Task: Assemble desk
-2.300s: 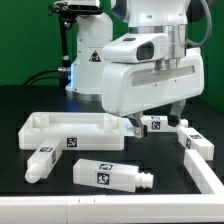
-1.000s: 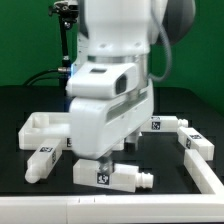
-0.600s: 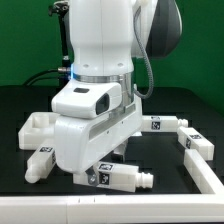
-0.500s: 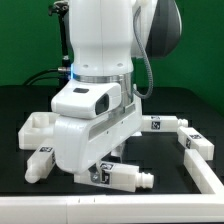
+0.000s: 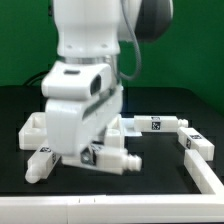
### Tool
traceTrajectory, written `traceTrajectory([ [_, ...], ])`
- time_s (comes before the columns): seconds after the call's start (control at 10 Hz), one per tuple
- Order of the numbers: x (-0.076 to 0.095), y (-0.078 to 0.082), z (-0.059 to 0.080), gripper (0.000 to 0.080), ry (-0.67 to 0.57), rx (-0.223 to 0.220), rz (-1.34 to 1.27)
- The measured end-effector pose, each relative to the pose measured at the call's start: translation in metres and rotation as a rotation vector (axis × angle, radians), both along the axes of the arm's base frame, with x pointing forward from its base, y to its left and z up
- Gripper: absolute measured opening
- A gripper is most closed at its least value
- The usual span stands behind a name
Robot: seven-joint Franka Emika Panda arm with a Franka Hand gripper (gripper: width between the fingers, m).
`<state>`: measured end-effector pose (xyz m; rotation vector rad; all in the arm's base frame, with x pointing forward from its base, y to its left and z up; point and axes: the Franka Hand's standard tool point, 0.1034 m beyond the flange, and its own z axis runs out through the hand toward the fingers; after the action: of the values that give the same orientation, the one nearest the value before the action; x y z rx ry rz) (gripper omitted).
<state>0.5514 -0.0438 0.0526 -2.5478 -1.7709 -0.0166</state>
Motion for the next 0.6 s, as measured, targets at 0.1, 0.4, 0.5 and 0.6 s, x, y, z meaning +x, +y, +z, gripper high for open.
traceTrajectory([
  [0.1, -0.006, -0.018, 0.013, 0.0281, -0.001, 0.001, 0.024],
  [0.4, -0.006, -0.023, 0.009, 0.0281, -0.004, 0.001, 0.014],
  [0.5, -0.007, -0.024, 0.009, 0.0281, -0.003, 0.001, 0.022],
  [0.6, -0.010, -0.028, 0.010, 0.0281, 0.010, 0.004, 0.073],
])
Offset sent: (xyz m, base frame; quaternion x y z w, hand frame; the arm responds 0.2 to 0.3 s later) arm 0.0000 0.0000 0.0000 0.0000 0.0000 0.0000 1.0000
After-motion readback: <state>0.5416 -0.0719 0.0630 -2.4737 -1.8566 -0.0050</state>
